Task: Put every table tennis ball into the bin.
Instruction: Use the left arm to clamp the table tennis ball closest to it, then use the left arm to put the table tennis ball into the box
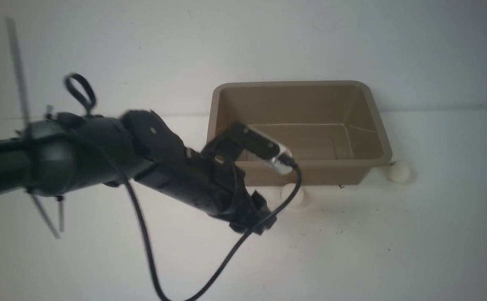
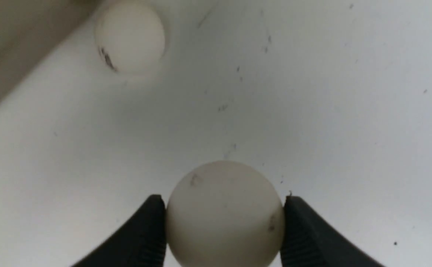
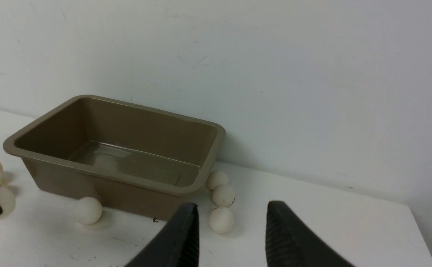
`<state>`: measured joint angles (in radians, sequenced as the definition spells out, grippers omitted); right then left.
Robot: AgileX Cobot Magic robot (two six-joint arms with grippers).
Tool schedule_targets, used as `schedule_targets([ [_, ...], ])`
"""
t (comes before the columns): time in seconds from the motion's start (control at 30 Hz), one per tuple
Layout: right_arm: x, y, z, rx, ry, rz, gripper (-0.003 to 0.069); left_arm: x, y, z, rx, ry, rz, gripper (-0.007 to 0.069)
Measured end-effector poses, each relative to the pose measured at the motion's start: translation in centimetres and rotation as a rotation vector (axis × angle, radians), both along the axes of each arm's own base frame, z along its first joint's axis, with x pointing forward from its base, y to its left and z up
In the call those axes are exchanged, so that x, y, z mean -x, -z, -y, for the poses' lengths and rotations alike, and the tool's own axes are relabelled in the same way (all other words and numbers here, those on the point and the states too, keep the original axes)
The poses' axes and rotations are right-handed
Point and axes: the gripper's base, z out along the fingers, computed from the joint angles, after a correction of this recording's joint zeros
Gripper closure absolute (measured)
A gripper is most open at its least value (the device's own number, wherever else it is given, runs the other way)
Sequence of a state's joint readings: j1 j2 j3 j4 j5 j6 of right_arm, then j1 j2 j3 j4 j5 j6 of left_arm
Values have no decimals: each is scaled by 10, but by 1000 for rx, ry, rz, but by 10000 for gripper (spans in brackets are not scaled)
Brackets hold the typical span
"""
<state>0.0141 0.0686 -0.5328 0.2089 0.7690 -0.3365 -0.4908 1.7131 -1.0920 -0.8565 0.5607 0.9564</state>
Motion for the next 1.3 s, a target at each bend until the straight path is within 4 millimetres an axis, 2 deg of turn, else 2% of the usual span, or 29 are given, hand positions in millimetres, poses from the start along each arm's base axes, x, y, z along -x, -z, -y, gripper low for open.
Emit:
schedule_targets([
  [0.13,0,0,0,3,2,0,416,-4,-27,-4,26,-21,196,272],
  [0.27,0,0,0,3,2,-1,416,-19,-34,0,24,-31,292,272],
  [0.33,0,0,0,3,2,-1,416,-28,-33,5,23,-28,305,272],
  [0.37,0,0,0,3,1,-1,416,-42,-31,12,30,-32,315,272],
  [0.5,0,0,0,4,2,-3,416,-61,-29,21,37,-38,331,272],
  [0.53,0,1,0,5,1,-5,416,-71,-27,26,41,-44,338,272],
  [0.67,0,1,0,5,1,-8,416,-89,-20,27,44,-66,336,272],
  [0.8,0,1,0,6,0,-13,416,-107,-8,14,40,-125,310,272],
  [1.03,0,1,0,6,0,-13,416,-118,-9,-4,28,-177,327,272],
  [1.3,0,1,0,6,0,-13,416,-119,-9,-6,-33,-100,404,272],
])
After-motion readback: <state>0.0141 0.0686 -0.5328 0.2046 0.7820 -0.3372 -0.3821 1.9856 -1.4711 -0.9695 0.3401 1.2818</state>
